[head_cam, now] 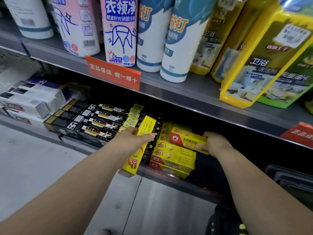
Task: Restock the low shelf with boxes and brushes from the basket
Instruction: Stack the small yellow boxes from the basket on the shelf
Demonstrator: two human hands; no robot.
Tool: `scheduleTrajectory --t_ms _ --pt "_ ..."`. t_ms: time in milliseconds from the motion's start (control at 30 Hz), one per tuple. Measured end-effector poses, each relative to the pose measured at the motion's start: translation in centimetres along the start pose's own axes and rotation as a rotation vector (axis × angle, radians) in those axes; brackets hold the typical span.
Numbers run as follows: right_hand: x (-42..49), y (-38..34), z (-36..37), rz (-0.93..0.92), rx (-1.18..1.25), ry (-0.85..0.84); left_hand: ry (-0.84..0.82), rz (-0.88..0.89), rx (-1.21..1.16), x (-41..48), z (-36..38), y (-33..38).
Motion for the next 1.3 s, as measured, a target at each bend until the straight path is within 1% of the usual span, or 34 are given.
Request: scheduleTrajectory --t_ms 100,233,367,433,500,533,600,667,700,733,767,800,867,933,1000,1067,1133,1300 --pt "0.0 -1.6 2.1 -0.078 0.147 -0.113 0.028 -0.007 0.039 0.1 -0.2 -0.1" --pt "-0.4 -3.2 4.2 -0.158 0.082 -0.237 0.041 0.005 0.068 0.5 -0.1 0.0" --pt "-0.2 -3.5 4.8 -0.169 0.077 -0.256 0.044 0.066 0.075 0.5 0.1 0.5" --pt "-0.4 -3.6 4.6 -0.171 0.034 -0.249 0.037 0.092 0.093 0.5 0.2 0.8" --pt "-0.9 -4.5 3.3 -0.209 0.009 -0.188 0.03 0.117 0.137 0.6 0.2 0.9" --pt "-1.4 -5.4 2.0 -0.253 0.064 -0.12 0.022 0.125 0.168 0.6 0.3 0.9" --pt "-3.5 -8.1 -1.6 -0.431 0.232 0.073 -0.007 0.138 0.231 0.5 0.6 1.0" --pt "-6.5 -11.1 -4.6 -0.651 0.273 0.265 -0.056 0.163 0.294 0.4 1.2 1.3" --pt "-7.6 -12.1 -5.4 -0.731 0.289 0.323 -0.093 0.185 0.33 0.3 1.8 1.4" --pt "-8.1 -12.7 -5.7 -0.773 0.313 0.338 -0.131 0.21 0.369 0.1 2.4 1.6" --pt "-8.1 -12.7 -5.6 -0.779 0.335 0.313 -0.158 0.234 0.41 0.0 2.8 1.7" --pt "-7.7 -12.1 -5.4 -0.753 0.342 0.271 -0.161 0.259 0.453 -0.1 3.0 1.9" --pt "-5.9 -9.5 -4.7 -0.614 0.34 0.203 -0.091 0.327 0.562 0.0 2.5 2.7" --pt "-3.5 -5.5 -4.2 -0.386 0.358 0.193 -0.031 0.383 0.613 0.1 1.9 3.3" --pt "-1.3 -2.1 -3.3 -0.135 0.324 0.154 -0.049 0.39 0.617 0.2 2.0 3.2" --pt "0.5 -0.4 -2.0 0.018 0.265 0.102 -0.087 0.392 0.655 0.2 2.7 2.8" --pt "1.7 -0.4 -0.8 0.03 0.233 0.064 -0.11 0.416 0.715 0.1 3.4 2.7" --pt "3.2 -2.5 3.8 -0.083 0.191 -0.103 -0.13 0.428 0.76 0.4 4.0 2.4"
Point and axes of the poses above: each hand's wrist, its own x-axis towards the middle knuckle, its own z-axis out of the palm, y = z × x, the point moved 9 cm from there along x, towards the middle knuckle, and after that the axes turned 12 degrees about -x, right-handed, at the moved point
